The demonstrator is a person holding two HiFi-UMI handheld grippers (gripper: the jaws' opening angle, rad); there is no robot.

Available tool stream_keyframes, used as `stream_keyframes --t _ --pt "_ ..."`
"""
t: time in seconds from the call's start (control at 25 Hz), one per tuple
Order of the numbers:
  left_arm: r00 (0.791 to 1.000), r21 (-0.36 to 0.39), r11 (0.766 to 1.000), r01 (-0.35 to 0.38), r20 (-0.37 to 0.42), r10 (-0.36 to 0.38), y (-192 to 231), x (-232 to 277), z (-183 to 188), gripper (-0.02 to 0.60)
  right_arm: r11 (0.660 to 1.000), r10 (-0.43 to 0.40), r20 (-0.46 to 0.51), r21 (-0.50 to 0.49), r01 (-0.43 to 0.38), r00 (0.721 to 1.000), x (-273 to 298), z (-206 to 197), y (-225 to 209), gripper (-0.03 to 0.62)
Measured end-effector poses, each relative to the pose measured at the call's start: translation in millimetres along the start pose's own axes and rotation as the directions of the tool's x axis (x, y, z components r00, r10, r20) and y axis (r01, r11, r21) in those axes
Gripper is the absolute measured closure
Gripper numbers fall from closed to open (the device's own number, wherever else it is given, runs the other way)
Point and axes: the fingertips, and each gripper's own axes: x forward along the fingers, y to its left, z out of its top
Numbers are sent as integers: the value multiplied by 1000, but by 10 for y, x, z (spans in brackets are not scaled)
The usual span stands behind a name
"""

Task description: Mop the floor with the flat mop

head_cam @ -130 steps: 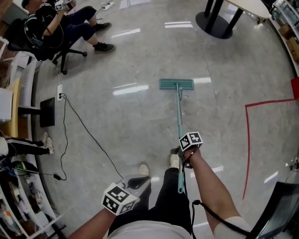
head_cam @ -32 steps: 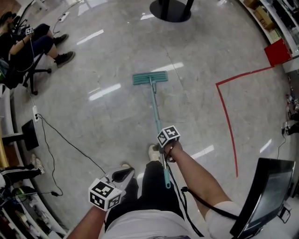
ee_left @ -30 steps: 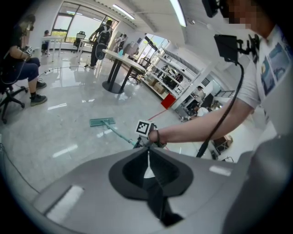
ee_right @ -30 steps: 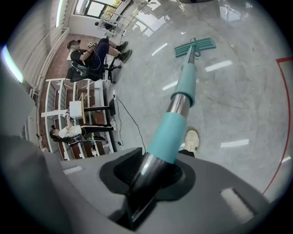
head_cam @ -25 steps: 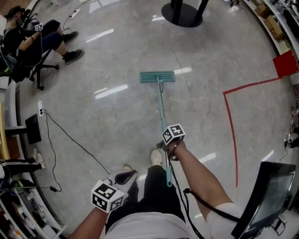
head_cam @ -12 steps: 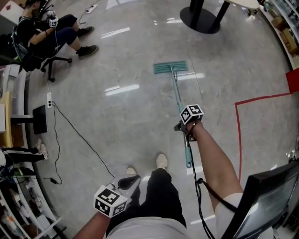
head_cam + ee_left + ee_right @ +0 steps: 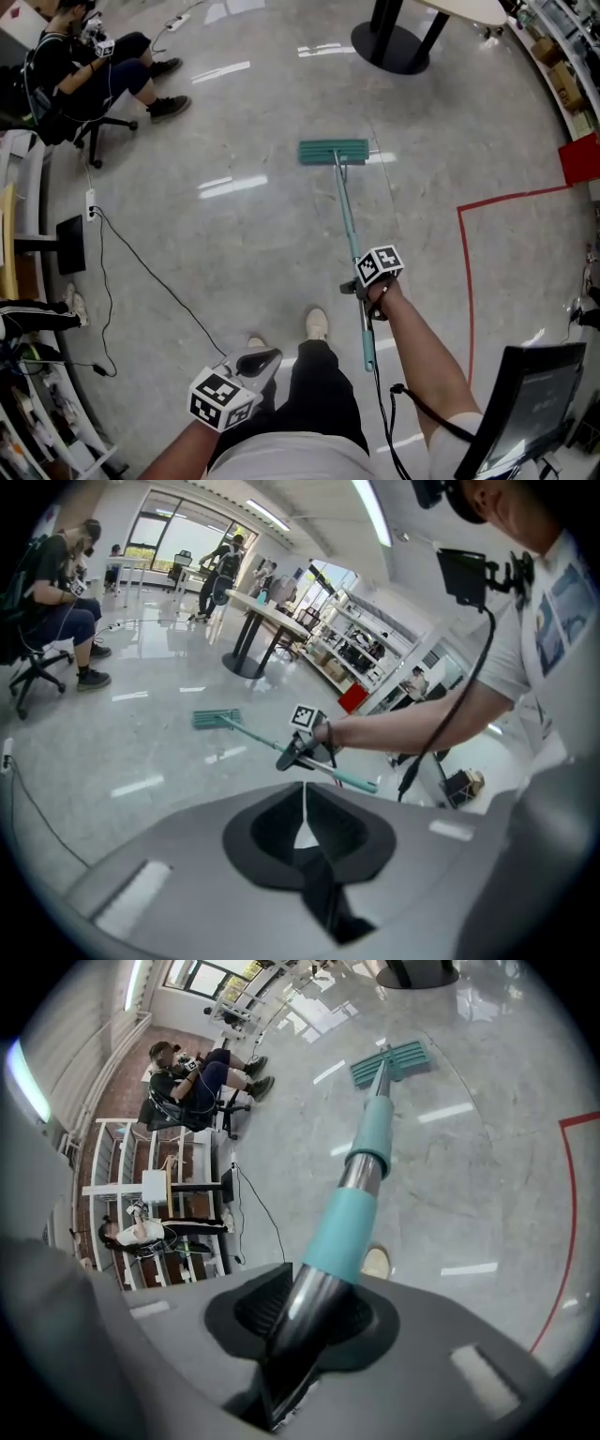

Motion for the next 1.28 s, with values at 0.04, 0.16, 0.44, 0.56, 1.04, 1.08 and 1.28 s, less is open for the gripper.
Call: stream_keyframes --t 0.04,0.16,0.44,0.56,1.04,1.08,1.28 --pt "1000 8 1000 7 0 -7 -7 -22 -7 569 1000 -7 2 -3 7 1000 33 -161 40 508" --pt "1000 33 999 30 -5 -30 -24 -90 -62 569 1000 -3 14 2 3 1000 135 -644 217 507" --pt "998 82 995 61 -24 -60 -35 -278 -283 571 1000 15 -10 14 -14 1000 379 -1718 597 505" --pt "997 95 993 66 -34 -63 -6 -375 -417 577 1000 9 -26 14 -9 1000 488 -2085 716 505" --pt "994 109 990 89 -66 -83 124 -839 -961 577 998 21 -80 58 -17 997 1172 -2807 1014 505" --pt "995 110 990 87 -67 -80 142 -869 -986 577 998 24 -84 65 -19 996 1230 -2802 1008 505" --pt "995 113 991 78 -74 -70 249 -966 -1095 577 995 42 -73 92 -35 996 1472 -2654 1020 505"
